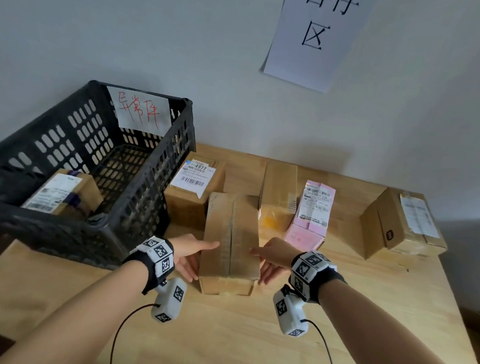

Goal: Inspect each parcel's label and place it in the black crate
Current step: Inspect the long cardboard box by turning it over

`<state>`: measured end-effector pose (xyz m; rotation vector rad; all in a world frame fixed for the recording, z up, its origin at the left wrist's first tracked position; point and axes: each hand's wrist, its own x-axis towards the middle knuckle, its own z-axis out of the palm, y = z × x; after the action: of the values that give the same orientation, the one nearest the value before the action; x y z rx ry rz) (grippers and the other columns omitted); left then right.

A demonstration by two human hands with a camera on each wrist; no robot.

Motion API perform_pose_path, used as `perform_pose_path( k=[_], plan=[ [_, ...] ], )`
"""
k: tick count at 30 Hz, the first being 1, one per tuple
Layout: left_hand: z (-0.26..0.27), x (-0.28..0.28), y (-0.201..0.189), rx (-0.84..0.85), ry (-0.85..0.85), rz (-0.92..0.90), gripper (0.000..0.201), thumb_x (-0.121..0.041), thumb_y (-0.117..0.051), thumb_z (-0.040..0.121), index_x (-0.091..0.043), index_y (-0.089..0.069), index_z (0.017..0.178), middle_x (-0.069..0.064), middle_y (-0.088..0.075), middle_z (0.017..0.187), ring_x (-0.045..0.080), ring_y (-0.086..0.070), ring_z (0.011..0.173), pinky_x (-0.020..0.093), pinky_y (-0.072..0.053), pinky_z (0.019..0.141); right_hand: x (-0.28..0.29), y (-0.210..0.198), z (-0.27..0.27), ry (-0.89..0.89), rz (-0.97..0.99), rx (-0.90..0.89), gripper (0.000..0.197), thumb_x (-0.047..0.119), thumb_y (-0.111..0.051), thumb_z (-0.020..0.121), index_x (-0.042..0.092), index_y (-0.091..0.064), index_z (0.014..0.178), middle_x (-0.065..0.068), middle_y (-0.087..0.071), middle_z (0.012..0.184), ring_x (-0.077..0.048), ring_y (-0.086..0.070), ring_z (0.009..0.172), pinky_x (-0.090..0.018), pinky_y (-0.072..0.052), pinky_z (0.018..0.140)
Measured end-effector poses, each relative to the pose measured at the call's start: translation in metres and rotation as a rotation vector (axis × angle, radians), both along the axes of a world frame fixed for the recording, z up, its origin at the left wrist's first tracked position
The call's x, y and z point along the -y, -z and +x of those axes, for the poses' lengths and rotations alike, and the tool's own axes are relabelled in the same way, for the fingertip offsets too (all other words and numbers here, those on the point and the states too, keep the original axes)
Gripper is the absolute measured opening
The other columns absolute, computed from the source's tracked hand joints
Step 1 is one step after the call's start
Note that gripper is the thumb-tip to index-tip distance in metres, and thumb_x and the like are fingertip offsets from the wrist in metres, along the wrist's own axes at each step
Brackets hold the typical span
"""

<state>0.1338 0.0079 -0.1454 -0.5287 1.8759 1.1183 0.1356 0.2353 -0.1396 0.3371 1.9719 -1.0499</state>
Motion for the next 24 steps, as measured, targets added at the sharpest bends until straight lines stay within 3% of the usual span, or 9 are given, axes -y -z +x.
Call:
perform_pose_path(
  k=[2,6,10,12,15,20,24],
  plan=[
    [0.012,-0.004,0.002,0.009,0.039,-0.032,0.073,-0.054,-0.067,0.078,-0.003,-0.049,0.127,0.026,-0.065,0.099,0.035,-0.068,0.082,0.046,-0.058,0.074,-0.006,0.0,0.011,-0.053,-0.008,0.035,0.053,0.035,-0.055,0.094,-0.016,-0.057,0.108,-0.027,-0.071,0.084,-0.032,-0.073,0.074,-0.036,-0.061,0.064],
    [0.034,-0.007,0.004,0.08,0.195,-0.114,0.061,-0.058,-0.068,0.075,-0.005,-0.057,0.103,0.019,-0.07,0.096,0.031,-0.07,0.089,0.042,-0.057,0.081,-0.011,-0.004,0.032,-0.209,0.039,0.167,0.054,0.044,-0.05,0.094,-0.009,-0.063,0.093,-0.018,-0.073,0.077,-0.028,-0.073,0.074,-0.031,-0.059,0.068],
    [0.052,-0.016,0.007,0.116,0.286,-0.165,0.051,-0.057,-0.073,0.072,-0.011,-0.058,0.091,0.014,-0.07,0.104,0.029,-0.069,0.096,0.048,-0.05,0.094,-0.02,0.003,0.054,-0.363,0.078,0.306,0.065,0.052,-0.047,0.093,-0.01,-0.061,0.105,-0.023,-0.07,0.1,-0.025,-0.072,0.075,-0.038,-0.053,0.092],
    [0.057,-0.02,0.008,0.121,0.263,-0.147,0.052,-0.051,-0.076,0.071,-0.009,-0.06,0.098,0.013,-0.069,0.106,0.031,-0.067,0.099,0.049,-0.049,0.095,-0.024,0.009,0.059,-0.342,0.089,0.278,0.071,0.056,-0.05,0.09,-0.01,-0.056,0.117,-0.025,-0.068,0.108,-0.028,-0.072,0.082,-0.042,-0.052,0.094],
    [0.06,-0.03,0.011,0.076,0.136,-0.076,0.068,-0.038,-0.082,0.07,-0.007,-0.051,0.121,0.014,-0.062,0.115,0.034,-0.061,0.105,0.053,-0.05,0.091,-0.027,0.015,0.059,-0.277,0.116,0.084,0.078,0.06,-0.054,0.086,-0.002,-0.045,0.132,-0.02,-0.066,0.116,-0.029,-0.07,0.089,-0.042,-0.056,0.085],
    [0.056,-0.05,0.006,-0.038,-0.014,-0.01,0.079,-0.041,-0.078,0.072,-0.018,-0.04,0.137,0.013,-0.056,0.129,0.036,-0.057,0.109,0.057,-0.047,0.093,-0.032,0.007,0.052,-0.13,0.037,-0.086,0.051,0.044,-0.048,0.095,0.005,-0.054,0.127,-0.01,-0.061,0.126,-0.025,-0.064,0.106,-0.038,-0.056,0.089],
    [0.049,-0.064,0.003,-0.126,-0.076,0.028,0.086,-0.032,-0.076,0.078,-0.024,-0.023,0.145,0.01,-0.045,0.141,0.037,-0.047,0.123,0.058,-0.04,0.1,-0.033,0.005,0.053,-0.07,0.016,-0.131,0.047,0.038,-0.052,0.094,0.009,-0.049,0.131,-0.01,-0.06,0.128,-0.026,-0.06,0.113,-0.042,-0.054,0.091]
  ],
)
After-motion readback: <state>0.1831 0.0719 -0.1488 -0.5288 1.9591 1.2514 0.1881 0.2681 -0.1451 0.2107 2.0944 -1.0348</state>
